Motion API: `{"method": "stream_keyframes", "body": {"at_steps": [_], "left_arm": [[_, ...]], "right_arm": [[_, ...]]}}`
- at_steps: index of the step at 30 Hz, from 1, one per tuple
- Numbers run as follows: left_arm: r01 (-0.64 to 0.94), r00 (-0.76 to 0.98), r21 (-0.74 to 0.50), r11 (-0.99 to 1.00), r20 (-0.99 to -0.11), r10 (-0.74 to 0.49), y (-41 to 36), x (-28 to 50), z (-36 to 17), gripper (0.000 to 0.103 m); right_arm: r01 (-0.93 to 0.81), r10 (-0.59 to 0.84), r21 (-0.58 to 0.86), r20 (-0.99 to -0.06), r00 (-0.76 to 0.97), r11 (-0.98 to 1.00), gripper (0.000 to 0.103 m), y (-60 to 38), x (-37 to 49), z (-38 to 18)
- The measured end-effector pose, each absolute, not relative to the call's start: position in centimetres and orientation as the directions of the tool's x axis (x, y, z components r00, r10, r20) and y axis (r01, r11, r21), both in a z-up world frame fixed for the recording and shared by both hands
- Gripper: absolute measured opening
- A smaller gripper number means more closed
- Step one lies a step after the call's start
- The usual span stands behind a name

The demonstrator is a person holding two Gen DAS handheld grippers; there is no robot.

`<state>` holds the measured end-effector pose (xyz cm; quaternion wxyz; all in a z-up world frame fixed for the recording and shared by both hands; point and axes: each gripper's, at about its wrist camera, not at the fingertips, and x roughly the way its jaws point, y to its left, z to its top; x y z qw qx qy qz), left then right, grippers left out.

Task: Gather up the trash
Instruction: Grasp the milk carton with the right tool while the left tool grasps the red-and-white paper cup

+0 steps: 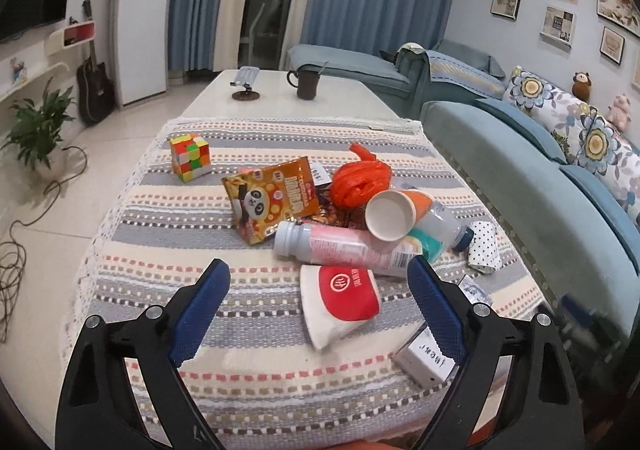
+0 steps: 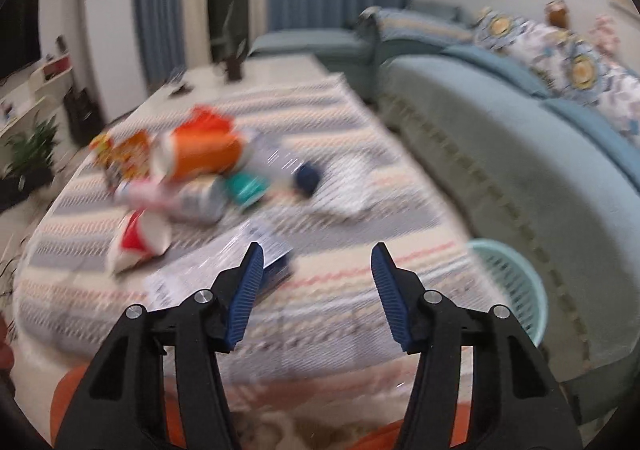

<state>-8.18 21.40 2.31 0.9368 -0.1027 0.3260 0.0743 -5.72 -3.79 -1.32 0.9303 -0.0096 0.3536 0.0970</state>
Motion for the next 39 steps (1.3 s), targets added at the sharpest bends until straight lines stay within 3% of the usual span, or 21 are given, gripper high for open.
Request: {"method": "stream_keyframes", "body": {"at_steps": [6,9,21,23,24,28,33,36,39], "left_arm": [[-0.181,0.726,-0.172,0.968,-0.687,0.014,22.1,-6.7,0.0,0.087],[-0.153,0.689,-0.205,0.967,-0.723,-0.044,22.2,-5.5,-1.6,0.087],[-0.094,0.553,-0.256,0.962,-0.817,-0.163,20.3,1.0,-5.8,0.087],[-0.116,0.523,-0.247,0.962,-0.839,-0.153,20.2,1.8,-6.6,0.081],[-0.126,0.504,-0.237,0.963,-0.851,-0.144,20.3,2.1,-7.0,0.073],[-0.126,0.515,-0.254,0.959,-0.843,-0.156,20.7,1.8,-7.4,0.068],[-0.079,0.542,-0.3,0.951,-0.813,-0.212,21.0,1.0,-6.5,0.043],[-0.075,0.545,-0.305,0.95,-0.81,-0.217,21.4,0.7,-6.2,0.042],[-0.094,0.543,-0.319,0.943,-0.81,-0.22,22.5,0.0,-6.3,0.048]], "right_arm": [[-0.274,0.261,0.107,-0.74,0.62,0.956,0.072,-0.7,-5.5,-4.0],[-0.272,0.303,0.173,-0.763,0.571,0.947,0.076,-0.7,-4.4,-4.8],[-0.234,0.392,0.317,-0.796,0.462,0.919,0.076,-0.4,0.0,-5.6],[-0.222,0.41,0.346,-0.803,0.432,0.912,0.076,-0.2,0.7,-5.8],[-0.221,0.417,0.355,-0.804,0.423,0.908,0.076,-0.2,0.9,-5.9],[-0.217,0.432,0.375,-0.817,0.382,0.901,0.076,0.7,1.2,-6.3],[-0.207,0.435,0.385,-0.835,0.337,0.899,0.076,2.5,2.5,-6.8],[-0.2,0.438,0.392,-0.838,0.325,0.898,0.076,3.5,3.5,-6.8],[-0.184,0.389,0.347,-0.865,0.317,0.92,0.076,4.8,4.7,-6.9]]}}
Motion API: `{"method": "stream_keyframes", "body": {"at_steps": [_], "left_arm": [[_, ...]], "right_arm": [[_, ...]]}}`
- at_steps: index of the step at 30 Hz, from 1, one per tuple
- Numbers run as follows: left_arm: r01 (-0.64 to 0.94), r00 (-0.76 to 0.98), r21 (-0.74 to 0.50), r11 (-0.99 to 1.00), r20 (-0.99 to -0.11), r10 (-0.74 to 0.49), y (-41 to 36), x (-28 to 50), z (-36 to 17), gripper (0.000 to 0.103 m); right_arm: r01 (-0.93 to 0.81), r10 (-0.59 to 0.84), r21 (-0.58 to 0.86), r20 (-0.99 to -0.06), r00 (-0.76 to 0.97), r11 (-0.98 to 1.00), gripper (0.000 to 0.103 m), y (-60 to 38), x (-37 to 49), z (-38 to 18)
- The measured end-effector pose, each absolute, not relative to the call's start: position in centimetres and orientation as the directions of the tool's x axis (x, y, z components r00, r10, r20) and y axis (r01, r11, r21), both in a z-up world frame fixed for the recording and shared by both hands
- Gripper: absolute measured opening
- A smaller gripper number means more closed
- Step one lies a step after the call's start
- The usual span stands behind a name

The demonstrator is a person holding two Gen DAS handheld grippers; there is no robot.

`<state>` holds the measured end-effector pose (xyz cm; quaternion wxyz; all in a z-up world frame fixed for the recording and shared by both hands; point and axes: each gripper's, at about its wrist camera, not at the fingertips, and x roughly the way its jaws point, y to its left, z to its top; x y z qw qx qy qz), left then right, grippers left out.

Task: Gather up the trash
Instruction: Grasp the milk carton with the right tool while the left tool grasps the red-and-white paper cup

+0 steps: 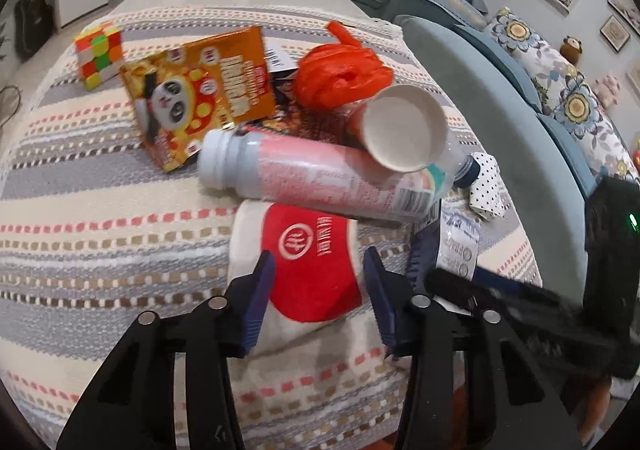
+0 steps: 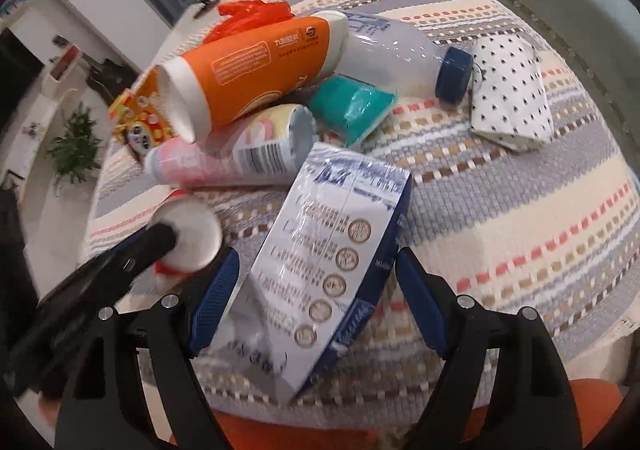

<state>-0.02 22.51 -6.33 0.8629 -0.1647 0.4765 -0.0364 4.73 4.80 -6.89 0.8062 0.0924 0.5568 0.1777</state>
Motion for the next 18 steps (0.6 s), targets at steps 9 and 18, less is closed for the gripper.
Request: {"method": "stream_keyframes", "body": {"at_steps": [9,18], "left_arm": [[-0.146,0.559,-0.308,0.94,-0.81,-0.178,24.4,-2.3,-6.6,0.081],[-0.161,0.505,-0.274,0.948,-0.848,-0.16,23.2,-0.9,-8.4,0.087]], "right_arm": [[-0.21,0.272,0.212,-0.91,0.315,0.954,0.074,7.3,5.5,-7.9],[-0.311,0.248,0.141,-0.909,0.337,0.94,0.067,4.8,5.4,-7.5]]}}
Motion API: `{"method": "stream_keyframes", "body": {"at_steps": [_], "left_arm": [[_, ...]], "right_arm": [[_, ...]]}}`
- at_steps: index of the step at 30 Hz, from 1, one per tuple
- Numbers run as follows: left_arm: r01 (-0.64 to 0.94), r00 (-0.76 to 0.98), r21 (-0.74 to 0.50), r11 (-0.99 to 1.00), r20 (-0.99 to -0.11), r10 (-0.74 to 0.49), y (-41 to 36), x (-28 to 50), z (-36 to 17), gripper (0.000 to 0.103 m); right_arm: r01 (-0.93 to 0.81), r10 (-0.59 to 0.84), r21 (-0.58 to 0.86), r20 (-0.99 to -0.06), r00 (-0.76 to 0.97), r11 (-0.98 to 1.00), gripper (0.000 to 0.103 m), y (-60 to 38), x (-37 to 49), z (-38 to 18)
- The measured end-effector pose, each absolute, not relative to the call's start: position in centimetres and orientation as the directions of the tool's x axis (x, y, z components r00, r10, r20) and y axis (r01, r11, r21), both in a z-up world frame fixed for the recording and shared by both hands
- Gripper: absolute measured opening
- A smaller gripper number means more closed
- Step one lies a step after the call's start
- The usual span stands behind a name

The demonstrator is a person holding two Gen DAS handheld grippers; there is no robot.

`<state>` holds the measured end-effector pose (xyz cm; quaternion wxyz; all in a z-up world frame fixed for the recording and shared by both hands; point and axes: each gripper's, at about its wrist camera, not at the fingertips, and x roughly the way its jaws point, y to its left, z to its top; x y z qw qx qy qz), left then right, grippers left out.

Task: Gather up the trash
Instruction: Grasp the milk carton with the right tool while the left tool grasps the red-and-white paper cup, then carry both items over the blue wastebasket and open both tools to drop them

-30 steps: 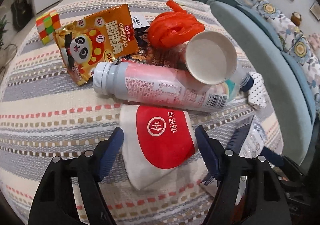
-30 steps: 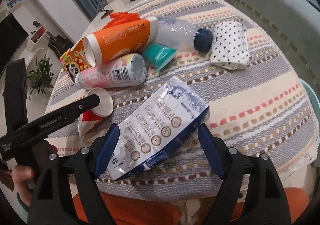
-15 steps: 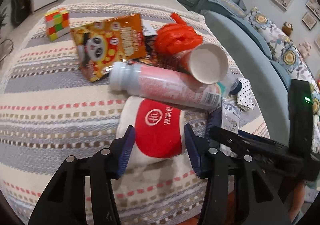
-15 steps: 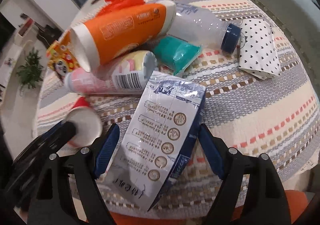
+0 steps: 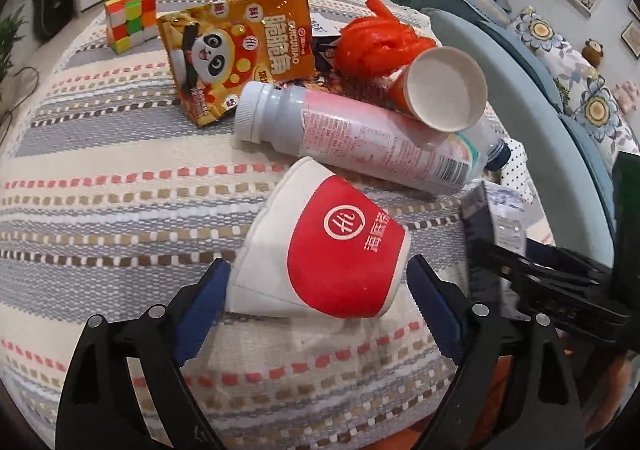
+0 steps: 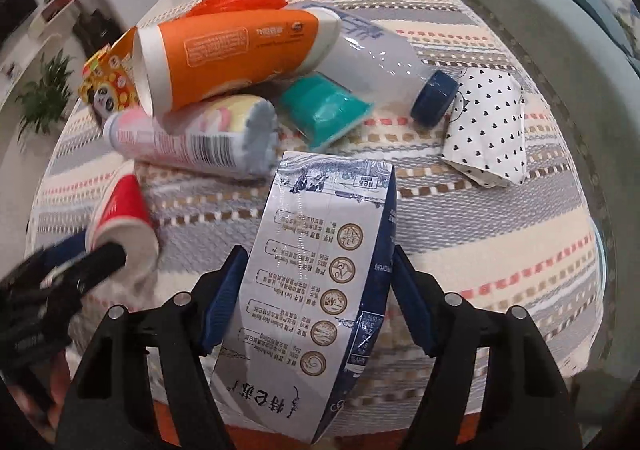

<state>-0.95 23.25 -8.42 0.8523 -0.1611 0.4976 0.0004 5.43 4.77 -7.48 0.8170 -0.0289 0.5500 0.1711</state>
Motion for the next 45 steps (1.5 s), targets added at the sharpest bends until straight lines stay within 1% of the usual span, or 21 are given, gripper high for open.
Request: {"method": "stream_keyframes", "body": {"at_steps": [3,7,9,10,12,14,17,19,20,21,22,26,30,34,36,41,45], "left_arm": [[-0.174,0.507,-0.243,0.954,-0.853,-0.125,23.0,-0.4,-9.1,0.085],[-0.171,0.528,-0.226,0.959,-0.843,-0.104,22.5,-0.1,-9.0,0.074],[-0.168,0.536,-0.237,0.957,-0.837,-0.114,22.2,0.1,-8.9,0.073],[-0.165,0.536,-0.227,0.96,-0.837,-0.106,22.0,0.0,-8.9,0.073],[-0.162,0.541,-0.222,0.962,-0.835,-0.102,21.8,-0.2,-8.9,0.073],[-0.156,0.558,-0.237,0.959,-0.822,-0.112,21.8,-0.7,-8.6,0.073],[-0.148,0.58,-0.24,0.959,-0.807,-0.112,21.6,-1.7,-7.6,0.073],[-0.144,0.595,-0.242,0.96,-0.796,-0.112,21.4,-2.0,-6.8,0.073],[-0.137,0.605,-0.243,0.96,-0.788,-0.113,21.3,-2.3,-6.3,0.073],[-0.13,0.611,-0.242,0.961,-0.783,-0.114,21.1,-2.4,-5.8,0.073],[-0.119,0.619,-0.239,0.964,-0.777,-0.116,20.8,-2.5,-5.2,0.073],[-0.069,0.653,-0.229,0.971,-0.746,-0.129,19.1,-2.6,-2.5,0.073],[0.019,0.694,-0.209,0.978,-0.701,-0.164,15.4,-1.9,0.8,0.073],[0.119,0.723,-0.205,0.971,-0.652,-0.226,10.7,-0.6,3.6,0.073],[0.183,0.723,-0.212,0.96,-0.632,-0.278,7.6,0.3,4.7,0.073],[0.31,0.689,-0.193,0.931,-0.629,-0.36,0.4,2.7,5.4,0.073],[0.394,0.634,-0.187,0.9,-0.653,-0.413,-5.9,5.0,4.2,0.073]], "right_arm": [[-0.359,0.241,0.107,-0.904,0.353,0.927,0.068,4.0,5.3,-7.1],[-0.379,0.23,0.078,-0.898,0.375,0.922,0.069,2.5,5.5,-6.9],[-0.357,0.255,0.122,-0.9,0.355,0.926,0.07,1.5,5.9,-6.9],[-0.348,0.278,0.155,-0.9,0.337,0.925,0.074,1.3,6.1,-7.0],[-0.319,0.317,0.217,-0.897,0.308,0.923,0.078,0.3,5.9,-7.2],[-0.278,0.339,0.263,-0.9,0.274,0.924,0.079,-0.4,5.6,-7.6],[-0.237,0.351,0.297,-0.907,0.234,0.925,0.079,-0.6,5.0,-8.4],[-0.219,0.322,0.271,-0.914,0.246,0.937,0.079,-0.3,4.8,-8.4],[-0.211,0.306,0.257,-0.918,0.253,0.943,0.078,-0.3,4.8,-8.4],[-0.211,0.293,0.243,-0.922,0.254,0.947,0.07,-0.2,4.7,-8.4],[-0.218,0.282,0.229,-0.925,0.256,0.949,0.064,-0.1,4.7,-8.3],[-0.222,0.307,0.244,-0.896,0.32,0.944,0.06,-1.2,3.8,-6.4],[-0.193,0.342,0.286,-0.851,0.398,0.939,0.06,-5.1,3.6,-3.2],[-0.131,0.319,0.295,-0.799,0.51,0.947,0.06,-10.6,3.4,0.4],[-0.085,0.294,0.298,-0.779,0.554,0.951,0.06,-13.9,3.7,1.5],[0.04,0.197,0.28,-0.763,0.615,0.959,0.06,-21.6,4.6,1.8],[0.144,0.148,0.295,-0.774,0.615,0.945,0.06,-27.2,4.9,0.2]]}}
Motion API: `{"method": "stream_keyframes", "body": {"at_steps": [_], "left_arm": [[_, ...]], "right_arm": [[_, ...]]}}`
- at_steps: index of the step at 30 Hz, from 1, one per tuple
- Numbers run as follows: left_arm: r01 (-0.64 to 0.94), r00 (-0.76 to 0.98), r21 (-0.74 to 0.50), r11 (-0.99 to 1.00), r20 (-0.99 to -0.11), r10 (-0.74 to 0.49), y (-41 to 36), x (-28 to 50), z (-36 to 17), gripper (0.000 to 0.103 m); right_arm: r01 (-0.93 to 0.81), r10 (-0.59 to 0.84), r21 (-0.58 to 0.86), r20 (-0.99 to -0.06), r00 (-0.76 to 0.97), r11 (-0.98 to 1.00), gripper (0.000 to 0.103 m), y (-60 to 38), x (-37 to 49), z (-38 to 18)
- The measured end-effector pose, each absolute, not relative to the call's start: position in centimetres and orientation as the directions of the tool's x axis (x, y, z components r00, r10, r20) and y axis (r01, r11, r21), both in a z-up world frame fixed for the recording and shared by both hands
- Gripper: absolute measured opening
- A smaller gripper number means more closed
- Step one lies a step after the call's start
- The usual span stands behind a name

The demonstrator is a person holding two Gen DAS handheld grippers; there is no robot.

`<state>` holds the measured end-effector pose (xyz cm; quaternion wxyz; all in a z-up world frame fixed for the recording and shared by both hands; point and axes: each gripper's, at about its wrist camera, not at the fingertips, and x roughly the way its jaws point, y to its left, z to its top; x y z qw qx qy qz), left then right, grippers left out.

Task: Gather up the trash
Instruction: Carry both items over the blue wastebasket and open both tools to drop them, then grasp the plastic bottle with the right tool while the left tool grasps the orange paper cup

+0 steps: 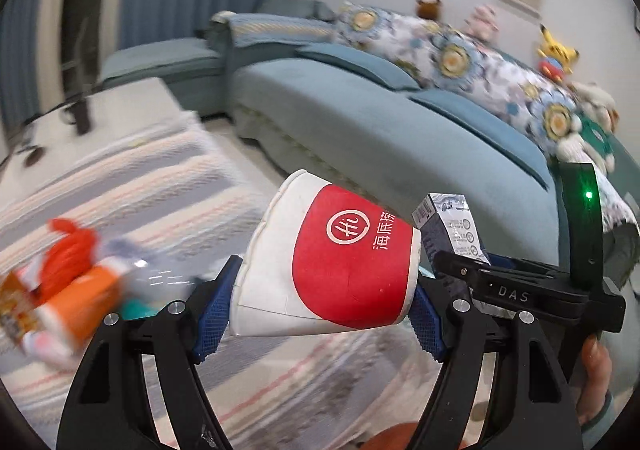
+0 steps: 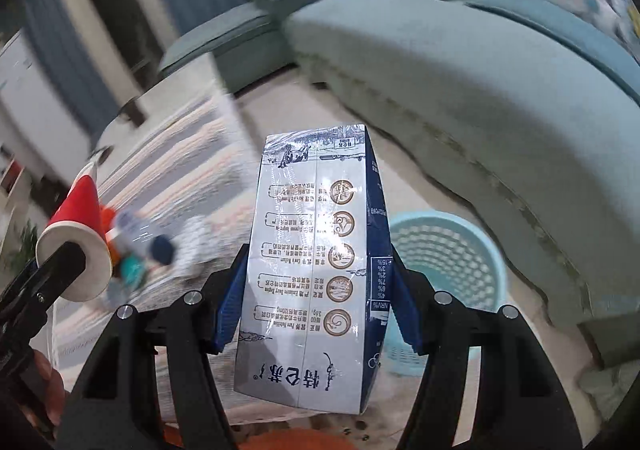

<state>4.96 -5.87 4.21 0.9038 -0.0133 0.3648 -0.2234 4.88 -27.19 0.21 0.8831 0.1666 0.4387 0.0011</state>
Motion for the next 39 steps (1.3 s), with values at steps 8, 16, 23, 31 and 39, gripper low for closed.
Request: {"method": "stream_keyframes", "body": {"at_steps": [8,16,23,31,39], "left_arm": [[0.476,0.511,-0.192,0.858,-0.734,-0.448,-14.1,8.5,-1.5,0.073],[0.529,0.406,-0.186,0.828,-0.801,-0.439,-17.8,9.8,-6.8,0.074],[0.539,0.378,-0.182,0.823,-0.821,-0.429,-18.3,9.4,-8.1,0.078],[0.508,0.418,-0.202,0.837,-0.792,-0.445,-15.1,8.3,-6.1,0.078],[0.425,0.535,-0.193,0.884,-0.734,-0.418,-9.2,6.2,-2.2,0.078]], "right_arm": [[0.318,0.086,0.299,-0.835,0.543,0.9,0.06,-34.9,4.3,-6.4],[0.404,0.087,0.275,-0.901,0.426,0.872,0.061,-37.7,4.2,-13.2],[0.423,0.082,0.253,-0.92,0.382,0.87,0.063,-37.7,4.4,-14.9],[0.408,0.071,0.248,-0.913,0.403,0.878,0.064,-36.8,3.5,-13.1],[0.261,0.1,0.268,-0.85,0.517,0.927,0.064,-31.8,3.4,-7.1]]}}
